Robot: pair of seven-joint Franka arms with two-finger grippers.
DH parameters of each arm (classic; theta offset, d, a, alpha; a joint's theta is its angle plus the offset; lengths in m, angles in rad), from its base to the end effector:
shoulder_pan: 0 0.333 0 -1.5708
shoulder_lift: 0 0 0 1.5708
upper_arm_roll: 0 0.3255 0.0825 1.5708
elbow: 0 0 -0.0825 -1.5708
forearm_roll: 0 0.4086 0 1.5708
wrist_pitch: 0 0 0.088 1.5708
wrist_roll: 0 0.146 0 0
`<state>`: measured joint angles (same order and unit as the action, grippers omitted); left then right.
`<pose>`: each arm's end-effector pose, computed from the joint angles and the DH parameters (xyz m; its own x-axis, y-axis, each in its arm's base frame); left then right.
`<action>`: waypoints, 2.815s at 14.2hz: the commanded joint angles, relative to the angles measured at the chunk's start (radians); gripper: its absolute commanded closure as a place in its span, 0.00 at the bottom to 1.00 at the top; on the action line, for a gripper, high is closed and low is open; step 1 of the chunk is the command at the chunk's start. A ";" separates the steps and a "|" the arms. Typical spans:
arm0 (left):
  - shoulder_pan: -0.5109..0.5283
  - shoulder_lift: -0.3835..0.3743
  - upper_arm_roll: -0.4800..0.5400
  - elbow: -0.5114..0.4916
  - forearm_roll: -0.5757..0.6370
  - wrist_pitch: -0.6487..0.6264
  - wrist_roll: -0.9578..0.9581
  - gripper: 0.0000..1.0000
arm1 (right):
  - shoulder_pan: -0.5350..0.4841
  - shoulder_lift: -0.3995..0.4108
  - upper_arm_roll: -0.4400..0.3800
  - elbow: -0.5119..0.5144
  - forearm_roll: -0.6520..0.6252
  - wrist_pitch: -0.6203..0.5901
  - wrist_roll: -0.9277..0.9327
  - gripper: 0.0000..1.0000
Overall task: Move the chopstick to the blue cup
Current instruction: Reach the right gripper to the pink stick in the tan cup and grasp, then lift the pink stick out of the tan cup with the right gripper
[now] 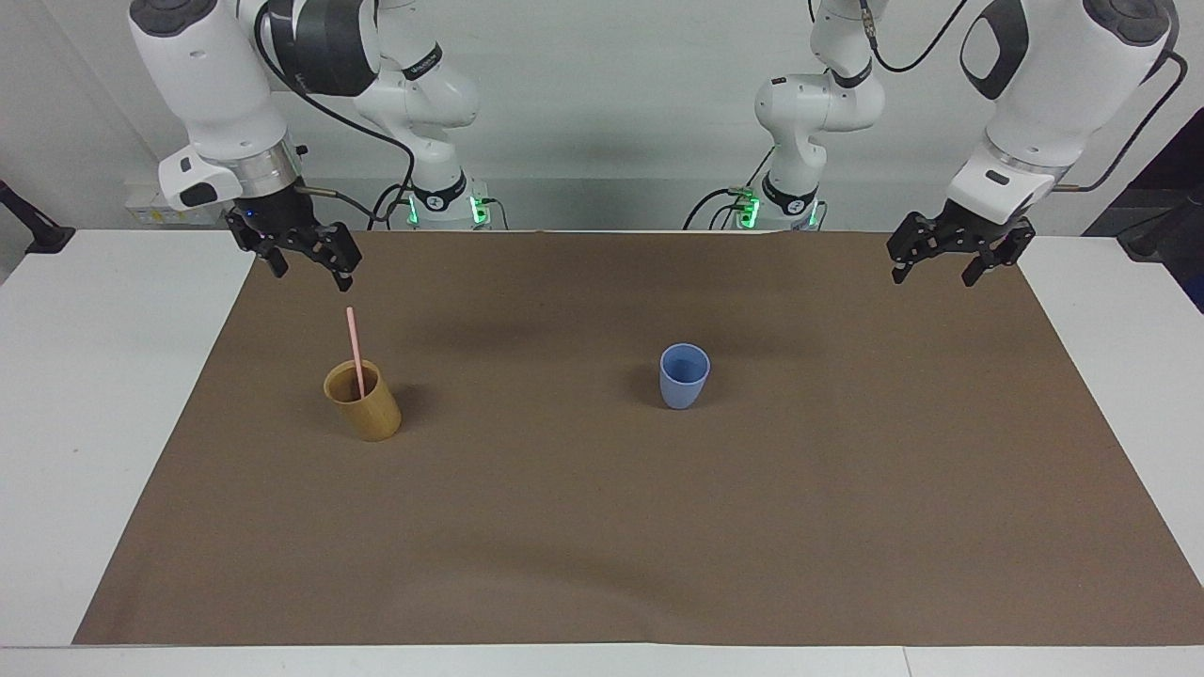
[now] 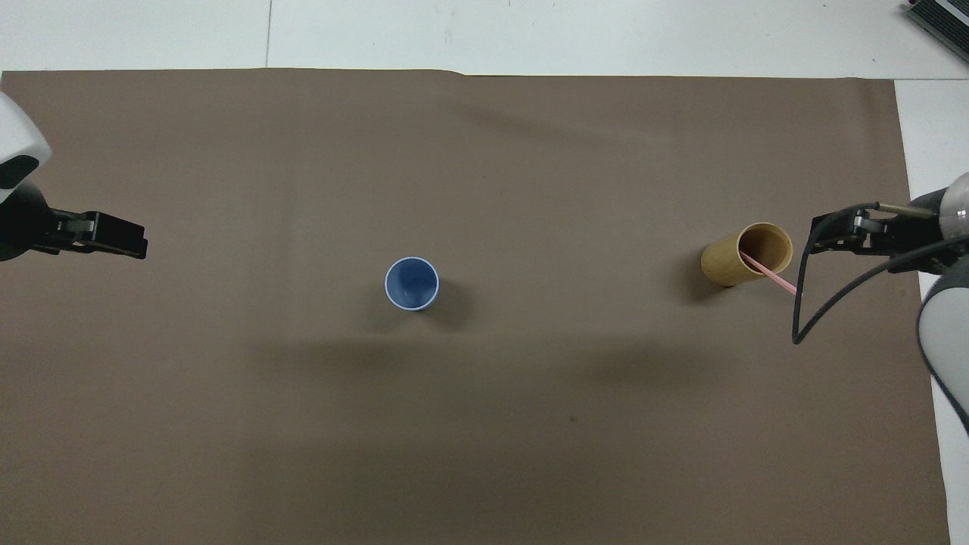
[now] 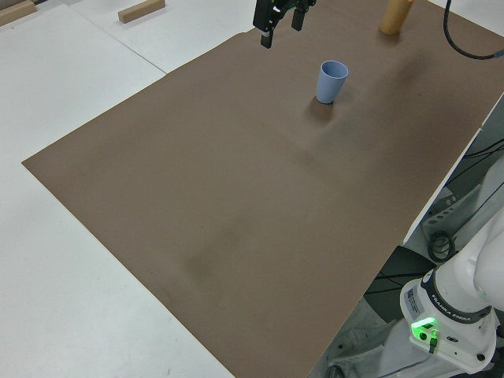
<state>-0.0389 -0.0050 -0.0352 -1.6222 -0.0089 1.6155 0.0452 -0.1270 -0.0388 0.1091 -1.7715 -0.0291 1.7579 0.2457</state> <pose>0.5789 -0.0443 0.5762 0.9929 -0.1186 -0.0013 -0.1186 -0.9929 0.0088 0.5779 -0.0132 0.5332 0.9664 -0.2552 0.0321 -0.2560 -0.9663 0.0259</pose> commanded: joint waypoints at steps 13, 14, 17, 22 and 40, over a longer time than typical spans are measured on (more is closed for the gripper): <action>0.093 -0.043 -0.023 0.041 0.004 -0.114 0.021 0.00 | -0.022 -0.078 0.006 -0.316 0.009 0.224 -0.069 0.41; 0.091 -0.050 -0.022 0.041 0.001 -0.114 0.021 0.00 | -0.023 -0.076 0.006 -0.316 0.009 0.235 -0.080 0.52; 0.085 -0.053 -0.020 0.039 -0.002 -0.112 0.019 0.00 | -0.029 -0.076 0.007 -0.316 0.009 0.241 -0.083 0.78; 0.053 -0.049 -0.009 0.039 -0.002 -0.129 0.018 0.00 | -0.025 -0.073 0.007 -0.310 0.009 0.236 -0.077 1.00; -0.007 -0.066 -0.025 0.031 -0.002 -0.141 0.007 0.00 | -0.005 -0.075 0.026 0.099 0.170 -0.259 0.006 1.00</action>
<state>-0.0475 -0.0604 -0.0655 -1.5931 -0.0101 1.4919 0.0546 -0.1263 -0.1133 0.1285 -1.7026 0.1143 1.5473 0.2177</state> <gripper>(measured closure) 0.000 0.912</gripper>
